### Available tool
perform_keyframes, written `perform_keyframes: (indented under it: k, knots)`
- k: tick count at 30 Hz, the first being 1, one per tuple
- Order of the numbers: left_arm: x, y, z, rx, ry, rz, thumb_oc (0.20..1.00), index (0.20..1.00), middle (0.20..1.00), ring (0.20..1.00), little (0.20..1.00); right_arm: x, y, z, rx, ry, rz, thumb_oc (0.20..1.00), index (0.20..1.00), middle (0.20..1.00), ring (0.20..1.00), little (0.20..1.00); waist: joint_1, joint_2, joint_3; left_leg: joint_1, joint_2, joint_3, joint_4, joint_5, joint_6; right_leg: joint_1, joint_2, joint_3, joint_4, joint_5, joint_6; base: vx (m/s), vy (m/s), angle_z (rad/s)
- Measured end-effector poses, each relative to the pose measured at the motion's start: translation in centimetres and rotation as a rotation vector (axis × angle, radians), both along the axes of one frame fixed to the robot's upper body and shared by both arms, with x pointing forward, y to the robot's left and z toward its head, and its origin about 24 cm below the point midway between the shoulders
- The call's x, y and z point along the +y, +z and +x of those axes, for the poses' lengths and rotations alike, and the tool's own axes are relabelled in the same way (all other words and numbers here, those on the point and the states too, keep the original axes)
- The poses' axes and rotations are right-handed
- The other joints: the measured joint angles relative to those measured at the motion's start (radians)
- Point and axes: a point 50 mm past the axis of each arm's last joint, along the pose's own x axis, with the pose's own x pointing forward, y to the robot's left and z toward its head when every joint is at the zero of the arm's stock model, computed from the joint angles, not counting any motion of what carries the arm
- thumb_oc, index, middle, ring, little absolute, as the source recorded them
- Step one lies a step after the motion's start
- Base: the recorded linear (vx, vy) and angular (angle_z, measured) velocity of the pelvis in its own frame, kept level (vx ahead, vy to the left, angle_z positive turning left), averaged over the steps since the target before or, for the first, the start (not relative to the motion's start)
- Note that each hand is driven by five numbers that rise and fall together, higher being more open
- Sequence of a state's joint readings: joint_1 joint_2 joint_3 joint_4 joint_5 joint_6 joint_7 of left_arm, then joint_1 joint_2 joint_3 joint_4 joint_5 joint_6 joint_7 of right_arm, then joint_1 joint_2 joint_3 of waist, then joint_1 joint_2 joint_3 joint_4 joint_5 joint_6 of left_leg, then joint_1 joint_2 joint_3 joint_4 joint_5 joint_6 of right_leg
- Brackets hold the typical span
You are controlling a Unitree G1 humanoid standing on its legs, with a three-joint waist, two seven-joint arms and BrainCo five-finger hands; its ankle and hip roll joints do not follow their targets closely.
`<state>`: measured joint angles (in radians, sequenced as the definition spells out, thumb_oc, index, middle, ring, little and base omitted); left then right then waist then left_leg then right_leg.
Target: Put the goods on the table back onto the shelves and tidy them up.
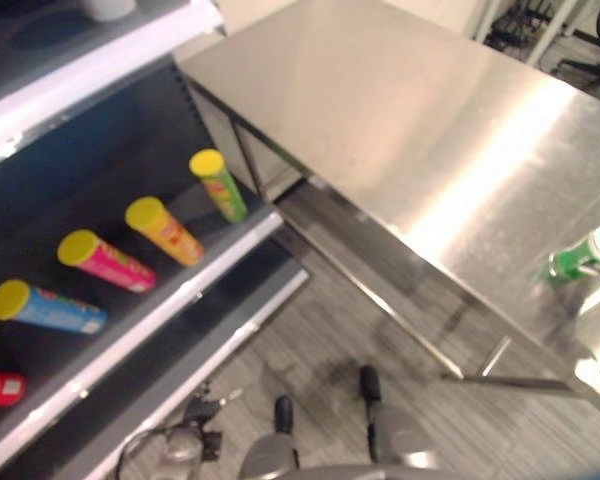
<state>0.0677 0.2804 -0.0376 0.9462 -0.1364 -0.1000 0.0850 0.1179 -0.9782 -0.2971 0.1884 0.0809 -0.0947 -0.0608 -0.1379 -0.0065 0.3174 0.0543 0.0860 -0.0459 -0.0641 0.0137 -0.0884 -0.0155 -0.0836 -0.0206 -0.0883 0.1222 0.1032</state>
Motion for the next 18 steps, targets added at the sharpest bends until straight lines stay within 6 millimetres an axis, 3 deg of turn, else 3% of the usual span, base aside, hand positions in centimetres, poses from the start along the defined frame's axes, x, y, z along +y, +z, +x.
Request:
perform_keyframes:
  k: [3, 4, 5, 6, 7, 18]
  knots:
    - [0.0, 0.0, 0.0, 0.001, 0.0, -0.001, 1.0, 1.0, 1.0, 1.0, 1.0, 0.4, 0.0, 0.5, -0.001, 0.019, 0.004, 1.0, 1.0, 1.0, 1.0, 1.0, 0.004, 0.0, 0.0, 0.0, 0.0, -0.001, 0.0, 0.001, -0.001, 0.001, 0.0, -0.002, 0.0, 0.0, 0.0, 0.0, 0.0, 0.0]
    - [0.0, 0.0, 0.0, 0.002, 0.0, -0.001, 1.0, 1.0, 1.0, 1.0, 1.0, 0.6, 0.0, 0.7, -0.001, 0.029, 0.007, 0.953, 0.953, 0.953, 0.953, 0.953, 0.006, 0.0, 0.0, 0.0, 0.0, -0.001, 0.001, 0.001, -0.001, 0.001, 0.0, -0.003, 0.0, 0.0, 0.0, 0.0, 0.0, 0.0]
    - [0.0, 0.0, -0.1, 0.003, 0.0, -0.001, 1.0, 1.0, 1.0, 1.0, 1.0, 0.8, 0.0, 1.0, 0.002, 0.041, 0.014, 0.768, 0.768, 0.768, 0.768, 0.768, 0.008, 0.0, 0.0, 0.0, 0.0, -0.002, 0.001, 0.001, -0.001, 0.001, 0.0, -0.006, 0.0, 0.0, 0.0, 0.0, 0.0, 0.0]
    - [0.0, 0.0, -0.1, 0.002, 0.0, -0.001, 1.0, 1.0, 1.0, 1.0, 1.0, 1.0, -0.1, 1.2, 0.004, 0.052, 0.022, 0.42, 0.42, 0.42, 0.42, 0.42, 0.01, 0.0, 0.0, -0.001, 0.0, -0.003, 0.001, 0.002, -0.001, 0.002, 0.0, -0.01, 0.0, 0.0, 0.0, -0.01, -0.004, 0.05]
    - [0.0, 0.0, 0.0, 0.002, 0.0, -0.001, 1.0, 1.0, 1.0, 1.0, 1.0, 1.0, -0.1, 1.3, 0.009, 0.059, 0.025, 0.2, 0.2, 0.2, 0.2, 0.2, 0.012, 0.0, 0.0, -0.001, 0.0, -0.005, 0.0, 0.002, -0.001, 0.002, -0.001, -0.013, 0.0, 0.0, 0.001, -0.01, -0.003, 0.06]
    - [0.0, -0.1, -0.2, 0.008, 0.001, -0.001, 1.0, 1.0, 1.0, 1.0, 1.0, 1.5, 0.4, 2.1, 0.019, 0.102, 0.03, 0.2, 0.2, 0.2, 0.2, 0.2, 0.02, -0.002, -0.001, -0.002, -0.002, -0.011, 0.0, 0.002, -0.001, 0.005, -0.004, -0.019, 0.0, -0.001, 0.0, 0.0, 0.0, 0.0]
